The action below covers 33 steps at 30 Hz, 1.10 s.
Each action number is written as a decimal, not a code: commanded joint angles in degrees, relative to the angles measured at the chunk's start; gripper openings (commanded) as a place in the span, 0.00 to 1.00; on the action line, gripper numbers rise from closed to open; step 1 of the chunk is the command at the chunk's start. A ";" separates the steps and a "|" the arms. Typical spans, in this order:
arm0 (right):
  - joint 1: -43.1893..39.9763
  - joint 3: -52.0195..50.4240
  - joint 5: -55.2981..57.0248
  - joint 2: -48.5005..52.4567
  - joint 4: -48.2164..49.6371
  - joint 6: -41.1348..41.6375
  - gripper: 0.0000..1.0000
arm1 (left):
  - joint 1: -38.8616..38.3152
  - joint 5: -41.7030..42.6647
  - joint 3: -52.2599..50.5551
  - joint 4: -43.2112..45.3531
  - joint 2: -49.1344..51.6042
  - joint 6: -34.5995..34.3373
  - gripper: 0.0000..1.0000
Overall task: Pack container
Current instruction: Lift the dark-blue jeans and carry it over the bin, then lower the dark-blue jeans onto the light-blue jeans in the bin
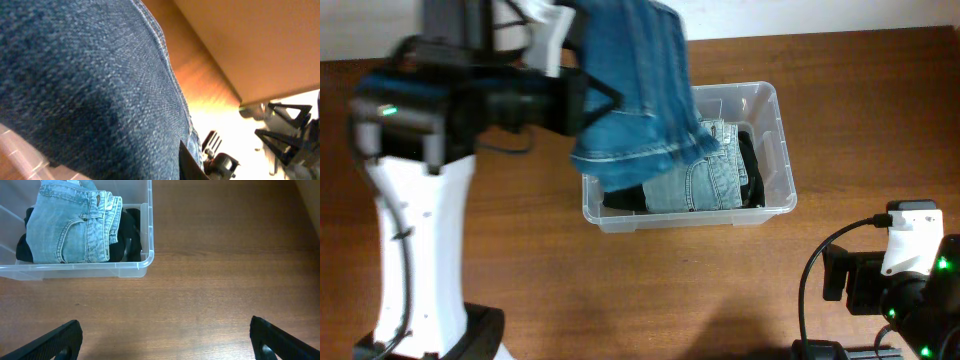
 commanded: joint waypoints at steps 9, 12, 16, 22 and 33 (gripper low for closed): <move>0.46 0.59 0.70 -0.37 0.15 0.09 0.98 | -12.00 -3.17 -3.74 14.34 10.40 -7.10 0.01; 0.46 0.59 0.70 -0.37 0.15 0.09 0.98 | -13.44 -3.17 -3.74 14.62 14.82 -7.45 0.02; 0.46 0.59 0.70 -0.37 0.15 0.09 0.98 | -14.25 -4.94 -3.74 13.20 19.71 -8.68 0.02; 0.46 0.59 0.70 -0.37 0.15 0.09 0.98 | -14.10 -16.26 -3.74 7.39 24.81 -14.53 0.02; 0.46 0.59 0.70 -0.37 0.15 0.09 0.98 | -13.99 -34.73 -3.74 -1.84 25.38 -18.62 0.99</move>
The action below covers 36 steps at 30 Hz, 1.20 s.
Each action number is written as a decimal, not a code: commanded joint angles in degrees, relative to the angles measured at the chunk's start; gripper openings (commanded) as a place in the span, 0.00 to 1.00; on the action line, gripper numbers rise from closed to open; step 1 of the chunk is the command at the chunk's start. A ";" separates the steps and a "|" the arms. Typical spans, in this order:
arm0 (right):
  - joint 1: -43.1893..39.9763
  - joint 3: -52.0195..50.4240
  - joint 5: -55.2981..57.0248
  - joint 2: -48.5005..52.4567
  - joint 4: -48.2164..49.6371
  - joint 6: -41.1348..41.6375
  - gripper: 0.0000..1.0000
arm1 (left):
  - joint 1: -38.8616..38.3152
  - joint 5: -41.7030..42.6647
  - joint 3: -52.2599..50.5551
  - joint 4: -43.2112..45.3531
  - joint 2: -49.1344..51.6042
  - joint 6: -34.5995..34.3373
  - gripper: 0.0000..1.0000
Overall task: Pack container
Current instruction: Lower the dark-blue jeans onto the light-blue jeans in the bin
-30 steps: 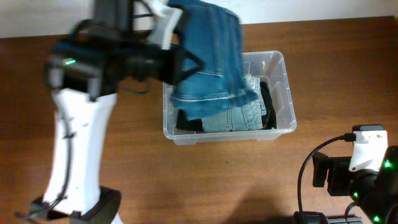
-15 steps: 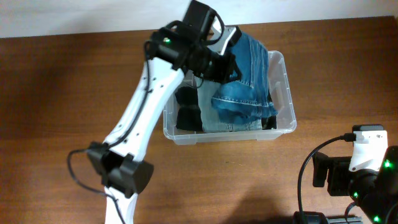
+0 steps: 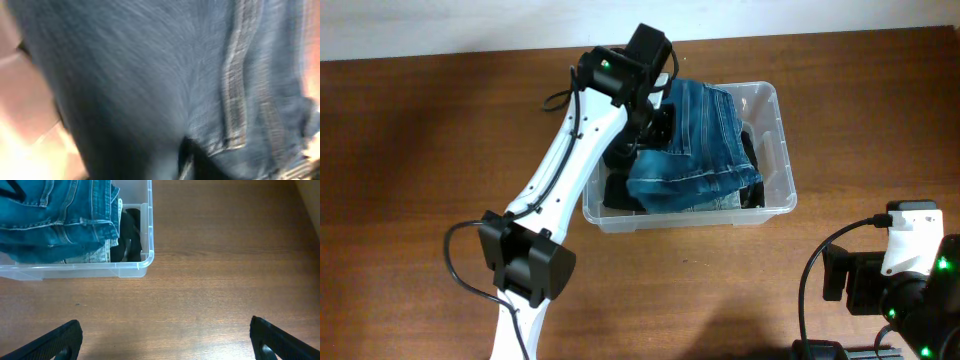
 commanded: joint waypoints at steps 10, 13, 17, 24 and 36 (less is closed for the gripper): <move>0.46 0.61 0.70 -0.37 0.15 0.09 0.98 | -0.35 -10.62 0.98 -1.62 0.83 -0.26 0.99; 0.46 0.61 0.70 -0.37 0.15 0.09 0.98 | -0.35 -12.72 2.89 -0.55 0.83 -0.22 0.95; 0.46 0.61 0.70 -0.37 0.15 0.09 0.98 | -0.37 -12.79 9.05 3.78 0.83 1.62 0.81; 0.46 0.61 0.70 -0.37 0.15 0.09 0.98 | -0.46 -12.83 10.34 13.29 2.21 1.95 0.40; 0.46 0.61 0.70 -0.37 0.15 0.09 0.98 | -0.52 -12.55 10.34 9.42 14.05 1.79 0.36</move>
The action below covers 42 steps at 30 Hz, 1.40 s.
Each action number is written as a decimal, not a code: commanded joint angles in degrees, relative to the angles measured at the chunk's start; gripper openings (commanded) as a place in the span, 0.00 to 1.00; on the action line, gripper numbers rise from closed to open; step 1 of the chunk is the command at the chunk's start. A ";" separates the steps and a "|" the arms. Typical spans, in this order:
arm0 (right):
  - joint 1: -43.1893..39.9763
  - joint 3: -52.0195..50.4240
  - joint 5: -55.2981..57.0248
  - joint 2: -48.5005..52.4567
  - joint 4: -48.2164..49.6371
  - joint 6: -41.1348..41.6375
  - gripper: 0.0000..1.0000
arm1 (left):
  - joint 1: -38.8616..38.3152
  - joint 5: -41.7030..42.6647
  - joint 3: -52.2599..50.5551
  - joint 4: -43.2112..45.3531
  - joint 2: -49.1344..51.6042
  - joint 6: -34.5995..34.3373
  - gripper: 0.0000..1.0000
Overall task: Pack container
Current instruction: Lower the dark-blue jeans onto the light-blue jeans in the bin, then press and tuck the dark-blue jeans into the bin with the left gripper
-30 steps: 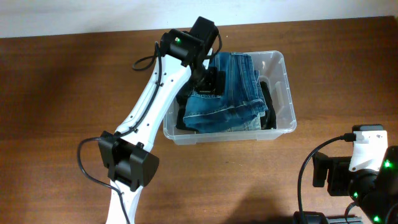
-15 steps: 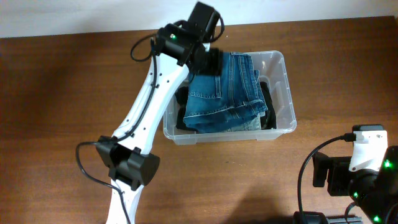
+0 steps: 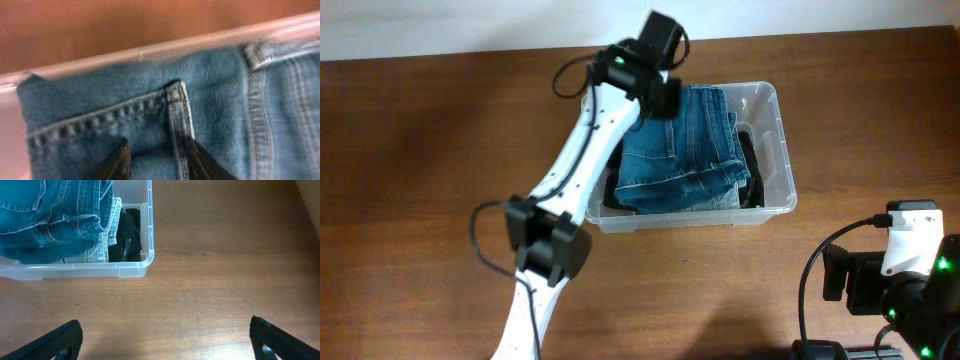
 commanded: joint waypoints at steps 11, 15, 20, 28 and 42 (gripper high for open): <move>0.46 0.59 0.70 -0.37 0.15 0.09 0.98 | -0.87 -1.40 1.92 -7.85 3.48 0.31 0.35; 0.46 0.59 0.70 -0.37 0.15 0.09 0.98 | -0.87 -1.33 5.97 -8.00 1.42 0.28 0.36; 0.46 0.59 0.70 -0.37 0.15 0.09 0.98 | -2.27 0.59 10.80 -9.94 -2.03 0.28 0.35; 0.46 0.59 0.70 -0.37 0.15 0.09 0.99 | -8.24 4.85 9.25 -10.99 -2.12 0.26 0.36; 0.46 0.59 0.70 -0.37 0.15 0.09 0.98 | -11.74 4.35 3.82 -14.21 5.20 0.07 0.36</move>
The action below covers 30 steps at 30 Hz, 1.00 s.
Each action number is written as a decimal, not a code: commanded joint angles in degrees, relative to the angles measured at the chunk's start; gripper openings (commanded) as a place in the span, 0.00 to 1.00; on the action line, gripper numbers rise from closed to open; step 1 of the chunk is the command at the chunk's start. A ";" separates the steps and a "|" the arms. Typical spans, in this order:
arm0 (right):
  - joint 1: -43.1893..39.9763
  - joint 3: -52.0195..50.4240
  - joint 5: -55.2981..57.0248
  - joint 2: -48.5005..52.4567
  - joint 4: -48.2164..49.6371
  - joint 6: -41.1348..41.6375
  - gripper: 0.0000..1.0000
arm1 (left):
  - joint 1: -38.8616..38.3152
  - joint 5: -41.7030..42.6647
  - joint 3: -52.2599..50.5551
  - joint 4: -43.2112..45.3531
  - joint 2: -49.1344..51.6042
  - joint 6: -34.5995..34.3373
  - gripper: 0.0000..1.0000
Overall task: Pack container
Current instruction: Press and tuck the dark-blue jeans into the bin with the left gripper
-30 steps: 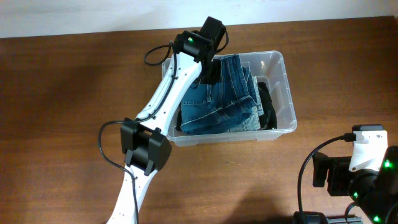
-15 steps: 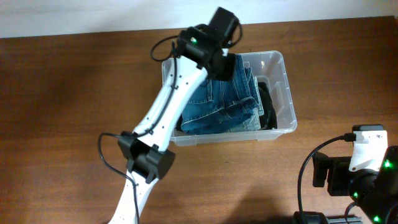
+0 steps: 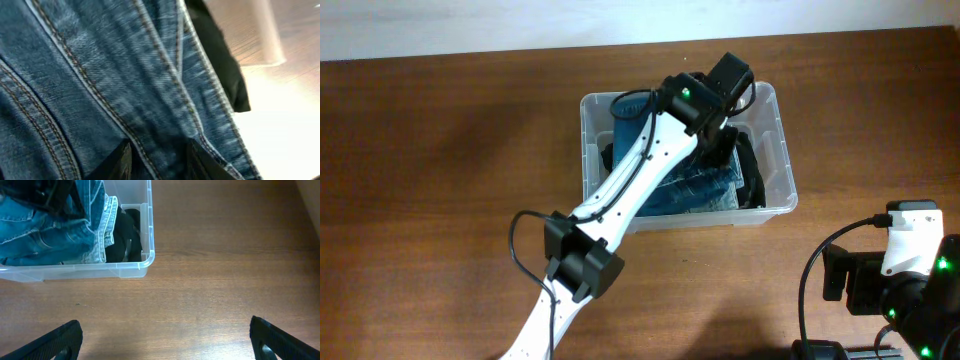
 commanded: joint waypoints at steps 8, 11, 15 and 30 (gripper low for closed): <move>0.46 0.59 0.70 -0.37 0.15 0.11 0.99 | 0.46 -10.40 -3.56 -5.64 2.67 -1.70 0.36; 0.46 0.59 0.70 -0.37 0.15 0.11 0.98 | 0.70 -11.21 -3.56 -6.40 2.67 -3.19 0.36; 0.46 0.59 0.70 -0.37 0.15 0.11 0.98 | 1.31 -11.28 -3.56 -7.50 2.67 -4.61 0.36; 0.46 0.59 0.70 -0.37 0.17 0.11 0.98 | 2.45 -14.03 -1.29 -10.01 1.73 -9.35 0.36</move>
